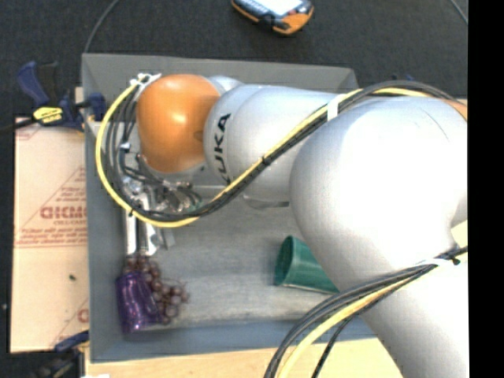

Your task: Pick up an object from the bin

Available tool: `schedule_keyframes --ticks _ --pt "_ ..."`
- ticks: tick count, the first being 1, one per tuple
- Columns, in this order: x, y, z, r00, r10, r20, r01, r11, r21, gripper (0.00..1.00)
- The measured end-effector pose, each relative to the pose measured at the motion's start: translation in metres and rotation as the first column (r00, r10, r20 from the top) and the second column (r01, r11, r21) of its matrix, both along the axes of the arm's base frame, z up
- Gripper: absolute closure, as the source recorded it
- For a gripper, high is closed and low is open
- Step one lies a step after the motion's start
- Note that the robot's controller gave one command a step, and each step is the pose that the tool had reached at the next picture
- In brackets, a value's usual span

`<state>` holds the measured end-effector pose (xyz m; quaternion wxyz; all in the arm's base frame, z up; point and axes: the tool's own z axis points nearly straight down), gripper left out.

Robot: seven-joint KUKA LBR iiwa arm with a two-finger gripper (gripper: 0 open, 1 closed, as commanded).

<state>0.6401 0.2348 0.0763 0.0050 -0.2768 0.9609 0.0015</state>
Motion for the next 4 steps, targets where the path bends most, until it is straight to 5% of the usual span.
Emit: schedule_keyframes --ticks 1,2,3,4 --pt "0.001 0.002 0.064 0.995 -0.104 -0.002 0.104 0.995 0.0 0.0" --pt "-0.01 0.002 0.024 0.873 0.488 0.002 -0.488 0.873 -0.004 0.0" --pt "0.001 -0.002 -0.004 0.938 0.348 0.002 -0.348 0.937 -0.011 0.0" --pt "-0.003 0.003 0.0 0.578 0.816 0.019 -0.815 0.579 -0.018 1.0"
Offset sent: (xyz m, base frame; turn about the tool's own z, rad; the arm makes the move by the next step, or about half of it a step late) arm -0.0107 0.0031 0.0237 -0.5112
